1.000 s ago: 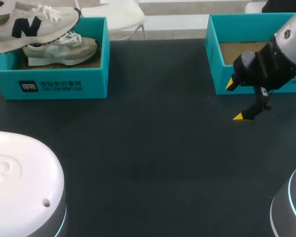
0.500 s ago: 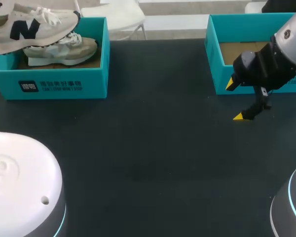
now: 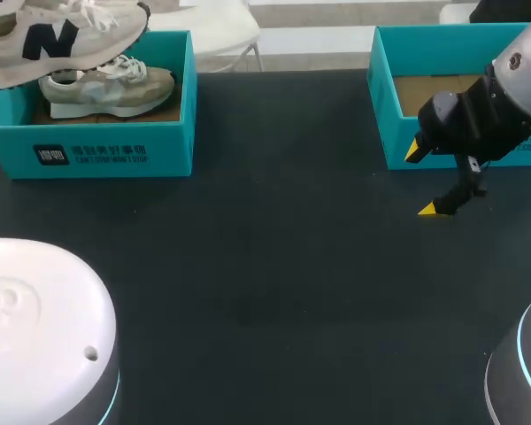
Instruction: Take the shoe out of the shoebox, open the shoe tongue, remove and reinsert the insole, then place the shoe into the shoebox
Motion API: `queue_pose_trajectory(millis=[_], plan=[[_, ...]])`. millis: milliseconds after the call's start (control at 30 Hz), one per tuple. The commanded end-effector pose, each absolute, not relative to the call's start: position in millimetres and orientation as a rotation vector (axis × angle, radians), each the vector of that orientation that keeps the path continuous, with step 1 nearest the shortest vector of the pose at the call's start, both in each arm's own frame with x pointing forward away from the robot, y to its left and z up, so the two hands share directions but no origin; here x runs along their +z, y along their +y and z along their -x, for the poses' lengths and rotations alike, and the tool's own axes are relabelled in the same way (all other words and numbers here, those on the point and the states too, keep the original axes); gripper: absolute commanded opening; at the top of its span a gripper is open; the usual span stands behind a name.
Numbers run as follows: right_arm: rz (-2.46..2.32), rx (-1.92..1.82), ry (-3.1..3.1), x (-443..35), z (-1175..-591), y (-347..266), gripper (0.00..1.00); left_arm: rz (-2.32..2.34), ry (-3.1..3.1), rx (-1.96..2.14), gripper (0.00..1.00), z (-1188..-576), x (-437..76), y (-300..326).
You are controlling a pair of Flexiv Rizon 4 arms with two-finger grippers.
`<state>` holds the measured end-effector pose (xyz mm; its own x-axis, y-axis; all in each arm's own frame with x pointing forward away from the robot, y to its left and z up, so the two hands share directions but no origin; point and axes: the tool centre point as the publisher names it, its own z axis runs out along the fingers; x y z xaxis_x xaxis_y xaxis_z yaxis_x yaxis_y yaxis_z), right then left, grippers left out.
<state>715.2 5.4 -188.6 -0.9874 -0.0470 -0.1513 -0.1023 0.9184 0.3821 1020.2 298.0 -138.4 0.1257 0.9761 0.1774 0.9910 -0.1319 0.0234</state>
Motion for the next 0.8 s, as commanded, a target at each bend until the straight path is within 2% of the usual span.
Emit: queue_pose_trajectory(millis=[33,800], plan=[[0.115,0.595,2.941,-189.9,-715.8,6.1,1.0,2.275,-2.008,-0.416,0.0,-964.5,-127.9,278.1],[0.115,0.595,2.941,-189.9,-715.8,6.1,1.0,2.362,-1.937,-0.394,0.0,-865.5,-137.9,171.9]])
